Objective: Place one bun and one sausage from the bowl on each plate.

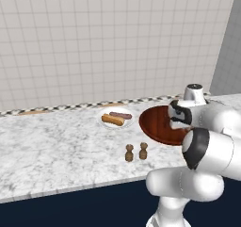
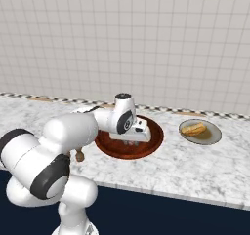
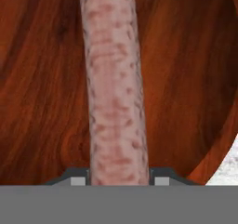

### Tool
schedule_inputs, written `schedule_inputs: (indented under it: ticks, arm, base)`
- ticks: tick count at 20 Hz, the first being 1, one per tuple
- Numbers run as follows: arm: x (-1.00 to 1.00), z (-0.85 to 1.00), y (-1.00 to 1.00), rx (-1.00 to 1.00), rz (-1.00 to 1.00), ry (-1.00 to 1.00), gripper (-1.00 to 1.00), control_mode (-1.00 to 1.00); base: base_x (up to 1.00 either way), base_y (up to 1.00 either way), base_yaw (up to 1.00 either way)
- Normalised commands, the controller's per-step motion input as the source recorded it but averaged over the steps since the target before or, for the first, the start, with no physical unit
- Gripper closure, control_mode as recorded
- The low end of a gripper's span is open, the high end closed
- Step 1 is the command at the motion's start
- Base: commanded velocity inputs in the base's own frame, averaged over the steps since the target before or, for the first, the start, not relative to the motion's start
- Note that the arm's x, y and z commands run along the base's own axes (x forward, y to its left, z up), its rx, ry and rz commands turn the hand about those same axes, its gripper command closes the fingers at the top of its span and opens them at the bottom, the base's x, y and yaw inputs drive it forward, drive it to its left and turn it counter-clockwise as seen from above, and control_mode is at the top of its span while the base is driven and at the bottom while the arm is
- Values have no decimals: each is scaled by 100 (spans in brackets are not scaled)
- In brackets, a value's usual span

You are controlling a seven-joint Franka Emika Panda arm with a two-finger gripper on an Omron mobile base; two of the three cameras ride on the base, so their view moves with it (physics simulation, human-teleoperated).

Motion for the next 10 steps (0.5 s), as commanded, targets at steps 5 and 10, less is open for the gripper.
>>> schedule_inputs:
  ticks: [5, 10]
  arm:
    - [2, 87, -66, 1, -16, 21, 100, -100]
    - [11, 46, -82, 7, -22, 13, 100, -100]
  base:
    - [0, 0, 0]
    - [0, 0, 0]
